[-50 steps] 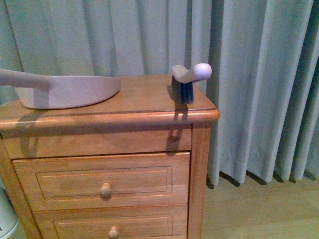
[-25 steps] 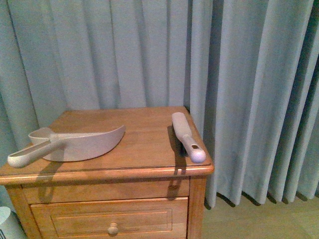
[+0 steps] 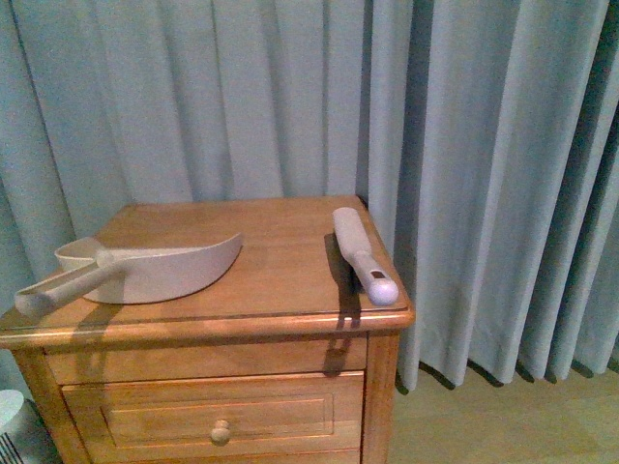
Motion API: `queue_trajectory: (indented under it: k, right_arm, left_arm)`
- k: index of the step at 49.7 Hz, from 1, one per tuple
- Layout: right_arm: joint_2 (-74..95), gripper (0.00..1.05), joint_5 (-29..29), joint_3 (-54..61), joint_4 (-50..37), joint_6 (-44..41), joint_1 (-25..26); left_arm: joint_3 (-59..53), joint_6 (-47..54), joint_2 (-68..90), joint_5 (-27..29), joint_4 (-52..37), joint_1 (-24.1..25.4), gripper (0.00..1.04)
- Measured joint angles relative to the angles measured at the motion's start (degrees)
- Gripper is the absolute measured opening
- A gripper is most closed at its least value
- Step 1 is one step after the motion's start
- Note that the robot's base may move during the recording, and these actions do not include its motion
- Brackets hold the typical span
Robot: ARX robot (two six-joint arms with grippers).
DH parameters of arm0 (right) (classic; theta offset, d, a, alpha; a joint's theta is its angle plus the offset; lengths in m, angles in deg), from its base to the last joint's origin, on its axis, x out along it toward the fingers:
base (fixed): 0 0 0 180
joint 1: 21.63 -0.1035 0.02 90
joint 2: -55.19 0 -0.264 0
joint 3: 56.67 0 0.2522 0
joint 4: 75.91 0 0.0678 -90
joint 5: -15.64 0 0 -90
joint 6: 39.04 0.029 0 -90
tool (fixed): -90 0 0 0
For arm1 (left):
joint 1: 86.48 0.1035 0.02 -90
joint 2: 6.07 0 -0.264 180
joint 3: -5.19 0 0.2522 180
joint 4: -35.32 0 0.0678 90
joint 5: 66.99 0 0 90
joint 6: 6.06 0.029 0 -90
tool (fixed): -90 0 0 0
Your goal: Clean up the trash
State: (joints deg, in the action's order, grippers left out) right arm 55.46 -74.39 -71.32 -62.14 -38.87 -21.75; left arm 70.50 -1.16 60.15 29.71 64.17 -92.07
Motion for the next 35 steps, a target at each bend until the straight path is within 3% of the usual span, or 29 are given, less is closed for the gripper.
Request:
queue_trajectory:
  k: [15,35]
  right_arm:
    - [0.0,0.97,0.0,0.0,0.0,0.0,0.0]
    - [0.0,0.97,0.0,0.0,0.0,0.0,0.0]
  left_arm:
    - [16.72,-2.82,21.88,4.87,4.35,-0.13,0.97]
    - [20.9,-7.37,33.53,4.68,3.52,-1.16,0.97]
